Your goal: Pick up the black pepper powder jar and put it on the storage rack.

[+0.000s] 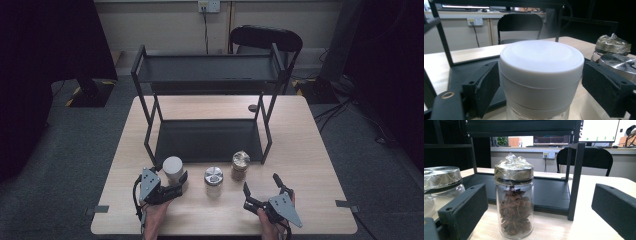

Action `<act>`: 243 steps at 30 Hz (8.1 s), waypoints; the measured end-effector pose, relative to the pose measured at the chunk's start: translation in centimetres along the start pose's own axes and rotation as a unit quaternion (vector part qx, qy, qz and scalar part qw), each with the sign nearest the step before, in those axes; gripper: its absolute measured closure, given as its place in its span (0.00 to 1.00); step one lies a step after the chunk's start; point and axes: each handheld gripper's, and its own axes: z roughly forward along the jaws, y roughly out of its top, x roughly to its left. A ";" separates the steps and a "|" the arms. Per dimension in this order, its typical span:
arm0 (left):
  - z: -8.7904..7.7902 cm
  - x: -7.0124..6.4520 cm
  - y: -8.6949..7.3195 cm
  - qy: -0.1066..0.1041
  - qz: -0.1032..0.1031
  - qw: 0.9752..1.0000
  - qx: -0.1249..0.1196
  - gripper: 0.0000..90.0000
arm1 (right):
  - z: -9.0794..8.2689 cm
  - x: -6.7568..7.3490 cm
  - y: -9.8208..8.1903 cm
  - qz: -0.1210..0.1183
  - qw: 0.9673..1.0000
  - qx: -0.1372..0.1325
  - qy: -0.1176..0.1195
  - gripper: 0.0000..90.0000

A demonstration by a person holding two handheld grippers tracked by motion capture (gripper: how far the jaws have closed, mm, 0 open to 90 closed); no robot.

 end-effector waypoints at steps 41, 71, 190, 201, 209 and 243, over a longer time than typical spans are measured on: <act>-0.1 -0.2 -0.3 0.007 0.007 1.000 0.022 0.39 | 0.0 0.0 0.0 0.000 1.000 0.000 0.000 0.00; 0.5 -0.5 2.0 0.011 0.026 0.999 0.026 0.39 | 0.0 0.0 0.0 0.000 1.000 0.000 0.000 0.00; 11.1 3.7 4.2 0.013 0.001 0.998 0.062 0.38 | 0.0 0.0 0.0 0.000 1.000 0.000 0.000 0.00; 11.2 4.0 4.6 0.011 -0.010 0.998 0.065 0.31 | 0.0 0.0 0.0 0.000 1.000 0.000 0.000 0.00; 11.1 4.2 5.0 0.010 -0.014 0.998 0.064 0.26 | 0.0 0.0 0.0 0.000 1.000 0.000 0.000 0.00; 9.2 3.7 6.6 0.000 -0.014 1.000 0.017 0.16 | 0.0 0.0 0.0 0.000 1.000 0.000 0.000 0.00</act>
